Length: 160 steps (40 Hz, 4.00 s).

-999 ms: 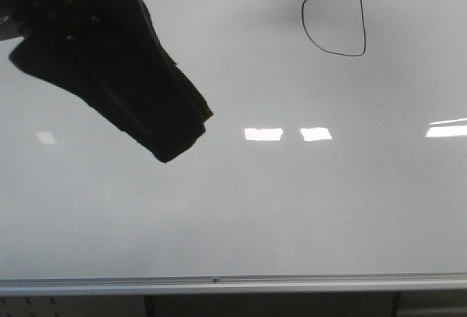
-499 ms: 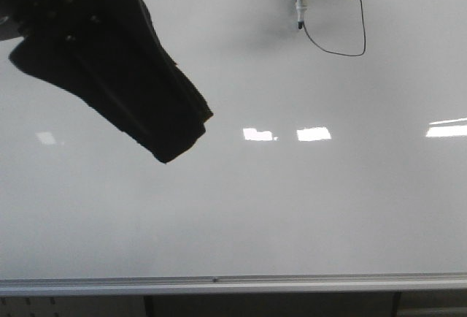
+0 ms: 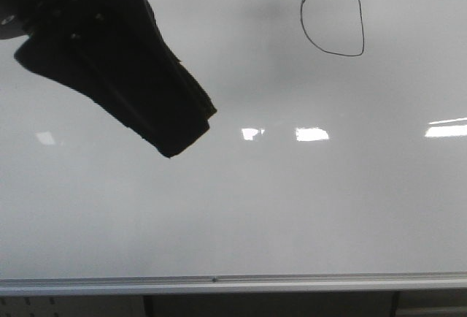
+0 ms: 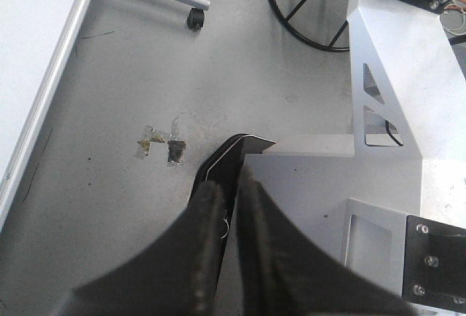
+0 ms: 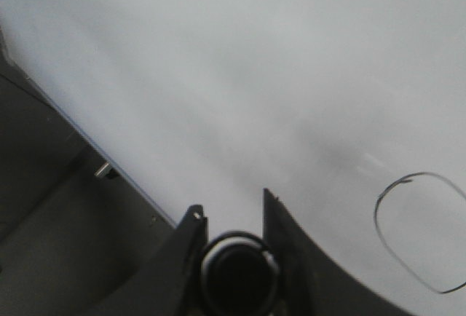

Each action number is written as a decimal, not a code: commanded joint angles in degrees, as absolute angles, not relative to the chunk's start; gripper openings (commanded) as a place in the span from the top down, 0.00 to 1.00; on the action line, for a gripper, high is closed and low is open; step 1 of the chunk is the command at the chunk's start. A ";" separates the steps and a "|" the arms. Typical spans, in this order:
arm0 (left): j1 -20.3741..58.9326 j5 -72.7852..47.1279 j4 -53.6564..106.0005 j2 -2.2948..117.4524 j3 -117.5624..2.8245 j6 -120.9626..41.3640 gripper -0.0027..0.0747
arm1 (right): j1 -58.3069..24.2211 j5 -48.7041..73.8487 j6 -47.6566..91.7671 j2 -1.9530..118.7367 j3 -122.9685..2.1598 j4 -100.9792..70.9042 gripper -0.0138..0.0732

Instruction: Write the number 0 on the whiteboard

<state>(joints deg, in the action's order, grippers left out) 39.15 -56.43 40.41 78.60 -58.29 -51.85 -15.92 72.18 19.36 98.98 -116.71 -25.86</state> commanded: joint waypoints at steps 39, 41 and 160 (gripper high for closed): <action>39.54 -49.67 55.19 76.64 -60.19 -52.49 0.29 | -20.15 64.87 39.12 75.93 -71.71 -56.53 0.91; 39.54 -49.77 55.34 76.64 -60.19 -52.49 0.36 | -20.15 64.69 39.12 75.93 -71.71 -56.62 0.91; -9.16 -33.43 3.12 93.35 -70.91 -4.40 0.99 | -20.02 15.70 41.53 19.94 -24.94 -50.29 0.92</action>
